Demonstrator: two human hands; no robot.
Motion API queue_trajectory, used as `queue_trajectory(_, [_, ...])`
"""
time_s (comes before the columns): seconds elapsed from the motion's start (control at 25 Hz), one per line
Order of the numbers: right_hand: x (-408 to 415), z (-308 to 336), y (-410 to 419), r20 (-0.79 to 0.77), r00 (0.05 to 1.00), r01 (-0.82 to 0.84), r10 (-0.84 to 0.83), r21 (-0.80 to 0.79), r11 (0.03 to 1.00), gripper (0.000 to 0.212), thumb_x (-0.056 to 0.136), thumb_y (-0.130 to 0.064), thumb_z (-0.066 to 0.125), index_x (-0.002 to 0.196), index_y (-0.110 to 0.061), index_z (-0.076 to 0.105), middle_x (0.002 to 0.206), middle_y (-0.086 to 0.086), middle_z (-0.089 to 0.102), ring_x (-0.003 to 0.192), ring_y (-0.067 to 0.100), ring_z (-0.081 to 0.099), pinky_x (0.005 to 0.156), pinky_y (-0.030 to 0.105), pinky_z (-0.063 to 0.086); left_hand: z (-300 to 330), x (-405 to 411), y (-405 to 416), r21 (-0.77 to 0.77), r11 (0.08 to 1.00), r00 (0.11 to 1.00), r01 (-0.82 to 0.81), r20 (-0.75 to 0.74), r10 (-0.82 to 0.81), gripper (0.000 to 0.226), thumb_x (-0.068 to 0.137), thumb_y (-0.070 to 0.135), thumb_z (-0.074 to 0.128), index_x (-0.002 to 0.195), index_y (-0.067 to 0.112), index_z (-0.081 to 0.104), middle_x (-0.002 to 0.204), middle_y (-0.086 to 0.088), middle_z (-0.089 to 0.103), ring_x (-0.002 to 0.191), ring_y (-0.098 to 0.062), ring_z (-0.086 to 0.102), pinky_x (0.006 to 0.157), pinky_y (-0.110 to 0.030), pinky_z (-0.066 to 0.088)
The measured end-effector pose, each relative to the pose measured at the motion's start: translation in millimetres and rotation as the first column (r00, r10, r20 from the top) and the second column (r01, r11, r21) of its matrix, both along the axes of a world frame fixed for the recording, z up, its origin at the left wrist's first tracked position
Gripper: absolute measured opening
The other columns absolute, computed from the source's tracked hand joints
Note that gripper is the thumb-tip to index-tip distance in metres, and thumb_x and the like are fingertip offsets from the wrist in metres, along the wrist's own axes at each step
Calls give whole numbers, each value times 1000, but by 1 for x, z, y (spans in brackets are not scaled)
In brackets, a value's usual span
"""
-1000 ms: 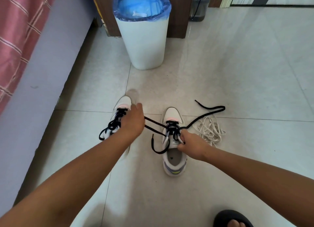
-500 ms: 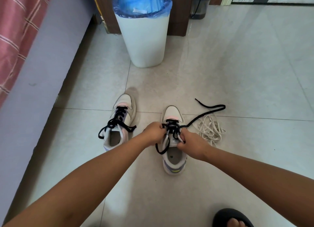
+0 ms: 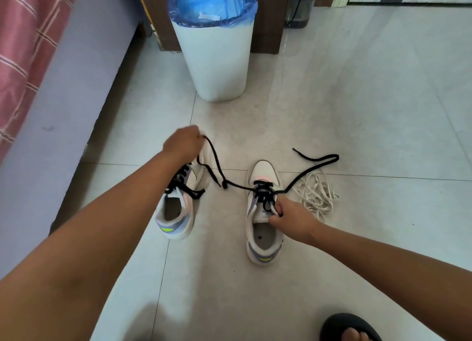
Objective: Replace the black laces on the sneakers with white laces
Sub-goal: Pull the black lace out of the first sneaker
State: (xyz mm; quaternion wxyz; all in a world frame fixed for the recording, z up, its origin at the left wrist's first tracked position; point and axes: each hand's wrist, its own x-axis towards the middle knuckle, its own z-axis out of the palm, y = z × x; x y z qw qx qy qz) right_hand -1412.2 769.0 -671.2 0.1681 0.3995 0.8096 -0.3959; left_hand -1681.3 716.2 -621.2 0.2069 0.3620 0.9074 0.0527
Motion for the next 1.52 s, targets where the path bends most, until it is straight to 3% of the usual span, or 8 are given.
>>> queue_trajectory(0.44, [-10, -13, 14, -151, 948, 263, -281, -128, 956, 19, 92, -29, 57, 82, -14, 51, 74, -2, 53, 68, 13, 47, 60, 24, 36, -34, 144, -24, -313, 862, 903, 399, 299, -309, 36, 98, 33, 37, 122, 7, 46, 117, -12, 58, 101, -29, 58, 76, -31, 39])
queue_trajectory(0.6, [-12, -9, 29, -101, 980, -168, 173, 63, 984, 12, 97, -16, 47, 85, -14, 43, 82, 1, 48, 72, 15, 43, 64, 29, 37, -41, 144, -33, -397, 781, 836, 481, 477, -273, 30, 96, 12, 43, 121, -2, 52, 101, -17, 64, 58, -20, 57, 54, -26, 45])
queue_trajectory(0.8, [-12, -14, 48, 196, 709, -570, 677, 725, 387, 38, 54, 2, 71, 88, -4, 56, 72, 8, 57, 58, 24, 55, 37, 26, 31, -46, 149, -37, -440, 736, 841, 515, 424, -335, 30, 86, -4, 60, 116, -3, 56, 115, -16, 61, 96, -31, 66, 67, -30, 45])
queue_trajectory(0.96, [-23, -10, 26, 138, 985, -113, 102, 76, 991, 12, 97, -21, 40, 93, -11, 44, 84, 11, 56, 71, 26, 55, 57, 31, 41, -55, 152, -43, -405, 834, 906, 374, 353, -235, 30, 93, 5, 47, 123, 1, 51, 124, -15, 54, 110, -33, 58, 74, -33, 40])
queue_trajectory(1.08, [-25, -8, 21, 55, 977, 212, -205, -292, 933, 29, 98, -22, 36, 73, -12, 45, 68, 8, 51, 56, 19, 43, 46, 24, 34, -59, 155, -44, -411, 849, 922, 332, 329, -202, 33, 94, 4, 40, 127, 4, 47, 128, -11, 51, 117, -29, 52, 77, -30, 36])
queue_trajectory(1.16, [-23, -8, 30, -1, 998, -62, 62, -33, 998, 22, 95, -15, 41, 76, -10, 51, 74, 9, 54, 63, 21, 50, 51, 26, 37, -55, 154, -42, -407, 871, 929, 275, 346, -131, 32, 95, 5, 38, 126, 4, 47, 128, -10, 52, 117, -29, 53, 80, -30, 38])
queue_trajectory(1.32, [-18, -6, 61, 364, 684, -551, 632, 826, 121, 20, 48, -1, 62, 65, -10, 60, 56, 6, 54, 46, 22, 52, 41, 24, 31, -43, 151, -41, -437, 866, 921, 242, 385, -63, 35, 94, 1, 40, 129, 1, 41, 128, -17, 53, 115, -34, 55, 89, -36, 44])
queue_trajectory(1.52, [-28, 3, 35, 230, 972, 47, -54, 38, 998, 40, 96, -44, 39, 83, -9, 54, 81, 13, 59, 69, 26, 55, 57, 28, 36, -42, 145, -42, -479, 853, 928, 206, 371, -16, 41, 91, 4, 50, 130, 3, 39, 126, -16, 54, 111, -33, 58, 89, -36, 47])
